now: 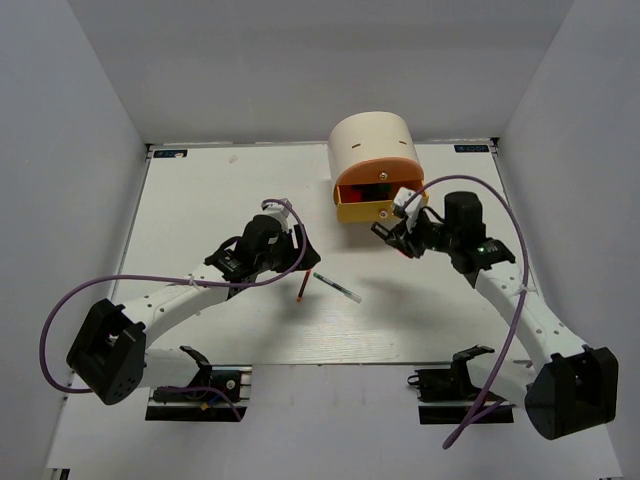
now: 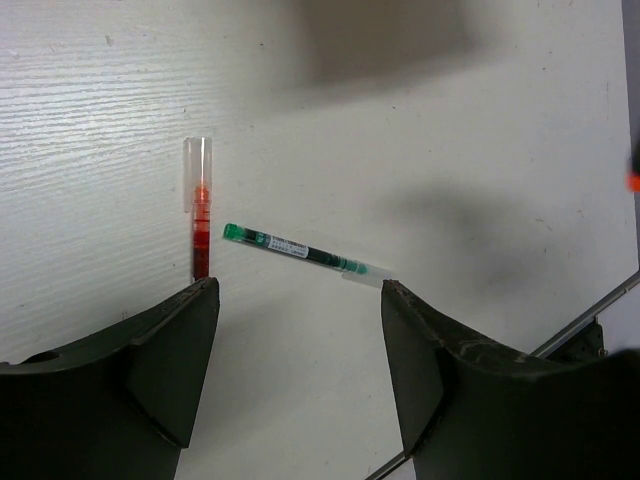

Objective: Sort the stationery into containers
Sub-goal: Pick up the pen from the center of the board, then place the pen in the drawer.

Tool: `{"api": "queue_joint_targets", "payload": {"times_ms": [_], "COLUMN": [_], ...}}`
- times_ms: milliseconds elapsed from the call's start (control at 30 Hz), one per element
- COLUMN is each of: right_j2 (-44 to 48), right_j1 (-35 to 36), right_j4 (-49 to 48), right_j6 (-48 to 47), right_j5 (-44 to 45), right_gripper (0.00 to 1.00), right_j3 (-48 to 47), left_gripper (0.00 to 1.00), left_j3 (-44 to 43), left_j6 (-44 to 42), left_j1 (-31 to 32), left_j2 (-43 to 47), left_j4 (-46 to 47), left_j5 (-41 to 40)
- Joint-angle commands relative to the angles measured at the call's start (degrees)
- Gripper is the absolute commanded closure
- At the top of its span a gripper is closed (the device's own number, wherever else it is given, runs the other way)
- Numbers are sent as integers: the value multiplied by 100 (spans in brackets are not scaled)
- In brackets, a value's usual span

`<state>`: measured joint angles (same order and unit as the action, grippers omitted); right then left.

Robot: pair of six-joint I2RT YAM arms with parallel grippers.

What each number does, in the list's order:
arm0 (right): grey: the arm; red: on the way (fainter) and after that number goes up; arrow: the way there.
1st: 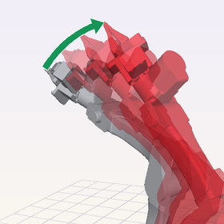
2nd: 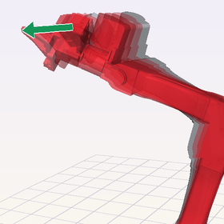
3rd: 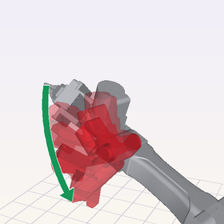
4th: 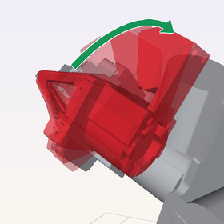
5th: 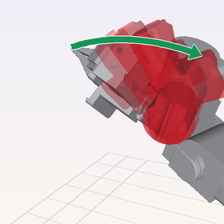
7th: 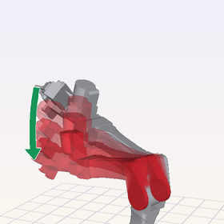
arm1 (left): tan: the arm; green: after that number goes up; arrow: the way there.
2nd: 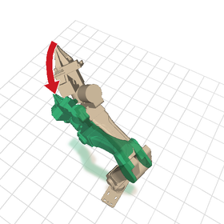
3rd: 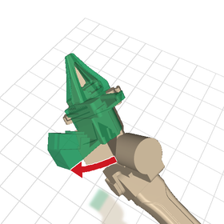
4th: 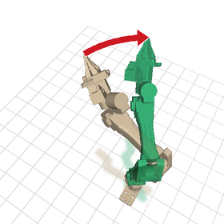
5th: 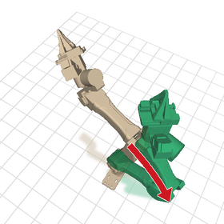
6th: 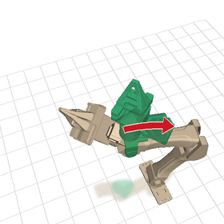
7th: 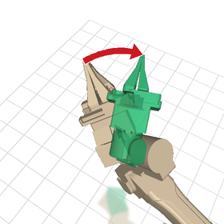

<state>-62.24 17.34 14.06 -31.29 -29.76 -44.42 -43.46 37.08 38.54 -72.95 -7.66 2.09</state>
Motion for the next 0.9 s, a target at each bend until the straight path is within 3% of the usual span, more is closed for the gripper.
{"api": "queue_joint_targets", "payload": {"times_ms": [0,367,733,867], "right_j2": [-16,-999,-1897,-2125], "right_j1": [-20,-73,-231,-319], "right_j4": [-61,-1818,-1855,-1732], "right_j6": [-413,-1160,-2188,-2338], "right_j5": [-786,-583,-1032,-1129], "right_gripper": [92,91,91,82], "right_j3": [-584,-1569,-2122,-2158], "left_gripper": [24,24,24,24], "left_j3": [75,128,294,294], "left_j6": [10,10,10,10], "left_j1": [30,30,30,30], "left_j2": [254,360,589,589], "left_j4": [107,160,160,160], "left_j5": [-59,-59,-165,-165]}}
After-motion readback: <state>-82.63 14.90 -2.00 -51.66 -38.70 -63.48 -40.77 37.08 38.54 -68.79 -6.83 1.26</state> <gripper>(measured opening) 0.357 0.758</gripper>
